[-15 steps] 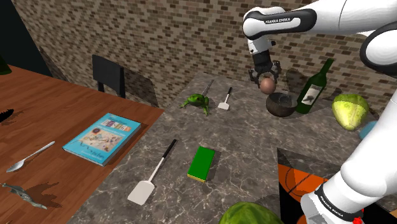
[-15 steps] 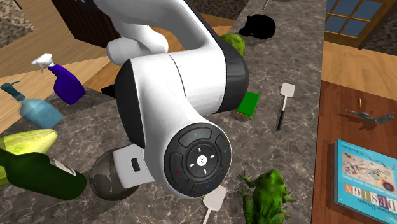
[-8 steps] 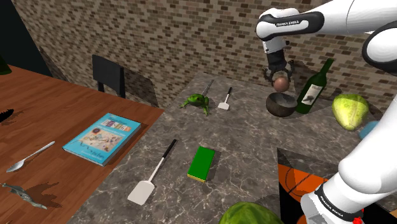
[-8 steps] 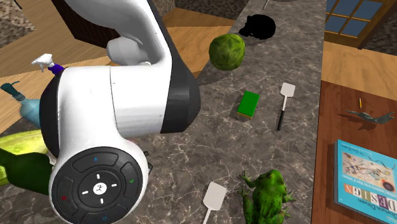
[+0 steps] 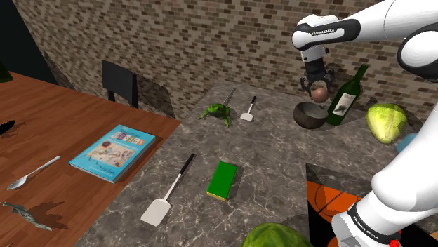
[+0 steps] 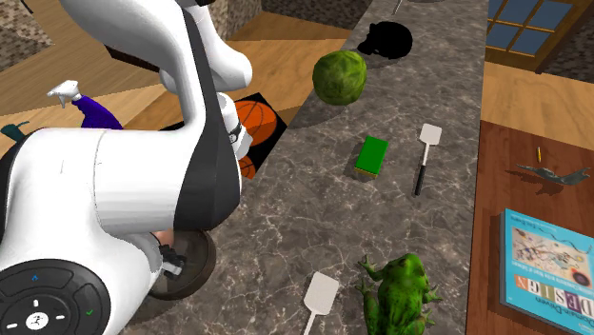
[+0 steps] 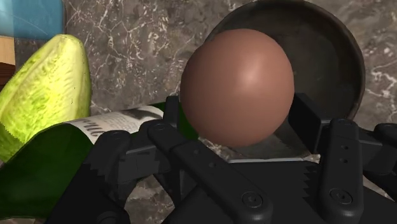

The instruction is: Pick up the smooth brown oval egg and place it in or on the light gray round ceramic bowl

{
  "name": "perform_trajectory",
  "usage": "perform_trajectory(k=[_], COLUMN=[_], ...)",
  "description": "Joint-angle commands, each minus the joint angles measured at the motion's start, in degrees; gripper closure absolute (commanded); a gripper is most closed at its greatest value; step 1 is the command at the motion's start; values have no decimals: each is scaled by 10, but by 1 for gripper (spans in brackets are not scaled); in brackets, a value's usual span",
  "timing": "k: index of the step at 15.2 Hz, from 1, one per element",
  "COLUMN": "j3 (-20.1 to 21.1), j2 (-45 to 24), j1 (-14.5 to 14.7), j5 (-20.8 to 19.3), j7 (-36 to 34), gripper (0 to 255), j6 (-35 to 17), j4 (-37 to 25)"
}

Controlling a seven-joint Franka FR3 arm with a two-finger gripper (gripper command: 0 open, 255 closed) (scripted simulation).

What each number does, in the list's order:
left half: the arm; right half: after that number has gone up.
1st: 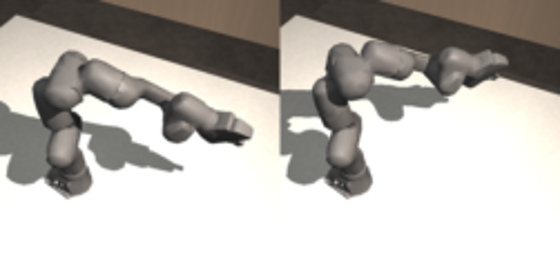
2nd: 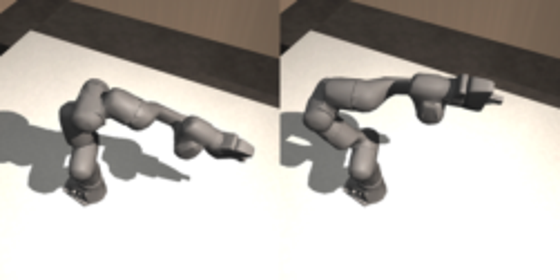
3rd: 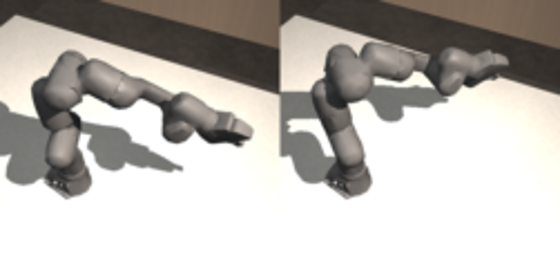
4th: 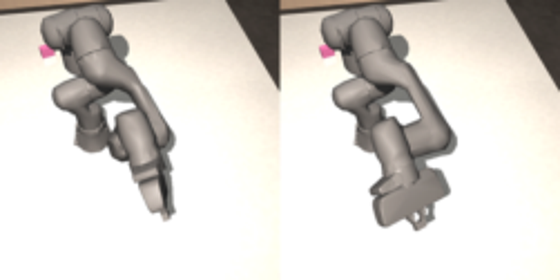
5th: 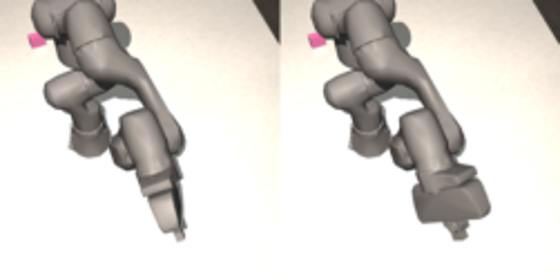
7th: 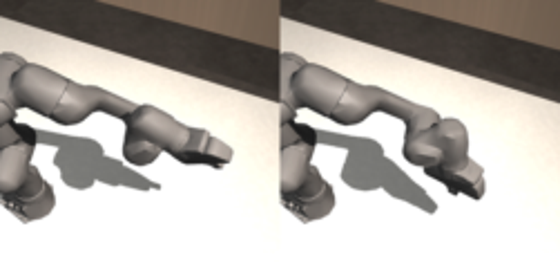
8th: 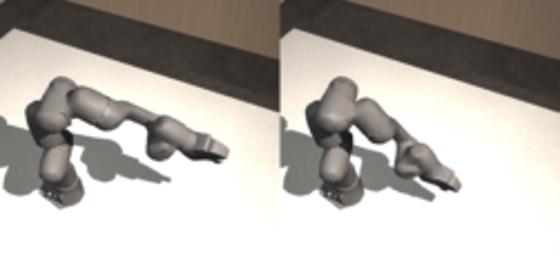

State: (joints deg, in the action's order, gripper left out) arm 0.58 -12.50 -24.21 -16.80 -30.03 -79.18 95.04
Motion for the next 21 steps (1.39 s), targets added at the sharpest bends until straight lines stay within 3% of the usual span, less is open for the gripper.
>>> perform_trajectory(k=[1,9,17,18,21], j3=[0,-1,-1,-1,-1], j2=[-3,-16,-17,-17,-17], j1=[-1,-3,-3,-3,-3], j5=[0,1,1,1,1], j7=[-2,-16,-17,-17,-17], gripper=[255,255,255,0,0], j6=[-13,-67,-69,-69,-69], j4=[9,53,54,54,54])
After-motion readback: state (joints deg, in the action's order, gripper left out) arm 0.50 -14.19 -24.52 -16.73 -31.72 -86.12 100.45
